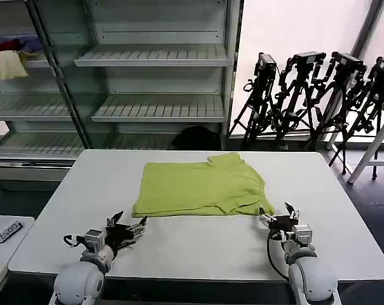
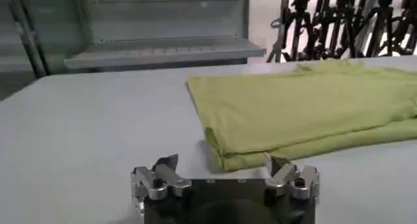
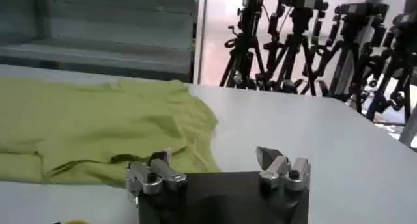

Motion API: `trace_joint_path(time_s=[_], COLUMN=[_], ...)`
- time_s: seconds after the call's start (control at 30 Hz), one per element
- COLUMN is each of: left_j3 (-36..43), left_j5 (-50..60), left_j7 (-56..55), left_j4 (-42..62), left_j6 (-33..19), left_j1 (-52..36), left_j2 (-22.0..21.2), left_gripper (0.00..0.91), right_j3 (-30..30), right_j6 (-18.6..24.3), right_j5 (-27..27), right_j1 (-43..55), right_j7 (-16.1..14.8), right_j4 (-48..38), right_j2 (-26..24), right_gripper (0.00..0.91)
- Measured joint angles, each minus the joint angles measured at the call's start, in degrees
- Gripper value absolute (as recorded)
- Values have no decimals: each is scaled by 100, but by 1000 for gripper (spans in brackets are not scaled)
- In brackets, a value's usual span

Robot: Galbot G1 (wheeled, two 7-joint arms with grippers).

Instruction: Fold and organize the clothes.

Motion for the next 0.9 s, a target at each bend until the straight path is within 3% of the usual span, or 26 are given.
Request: trace_joint_path(time_s=[0.07,0.13,0.43,0.5,0.63,0.73,0.77,0.8,0.9], left_j3=[21,23,21,21,18,15,15,15,20], left_j5=[-5,-16,-108,-142,-236,-324,-348,-367,-429], left_j7=[0,-2,-6,-7,-12,-17,-18,-22,-21], left_j4=[19,40,159,185,245,283,294,307,336], left_j6=[-13,-23,-83,-86,-79,-56,-50,-44,-37], left_j1=[19,31,-34,-56,-104,-145,-159,-172,-200], left_j2=[3,-2,-27,-29,-26,-15,-15,-14,-8], left_gripper=[907,907,907,867,685,322,322,171,10], right_j3=[-21,-33,-89,-91,-93,-92,-92,-93,-99], right_j6=[21,44,88,91,94,94,94,94,93], right_j5=[-5,-16,-94,-110,-146,-166,-173,-182,-213], right_j1=[-12,-6,35,36,36,37,37,37,43], right_j7=[-9,-4,-14,-21,-31,-32,-32,-32,-32], right_j4=[-37,-78,-208,-215,-219,-219,-219,-219,-219], right_j2=[10,20,49,51,41,38,39,40,47], right_gripper=[645,494,292,242,212,171,161,131,111])
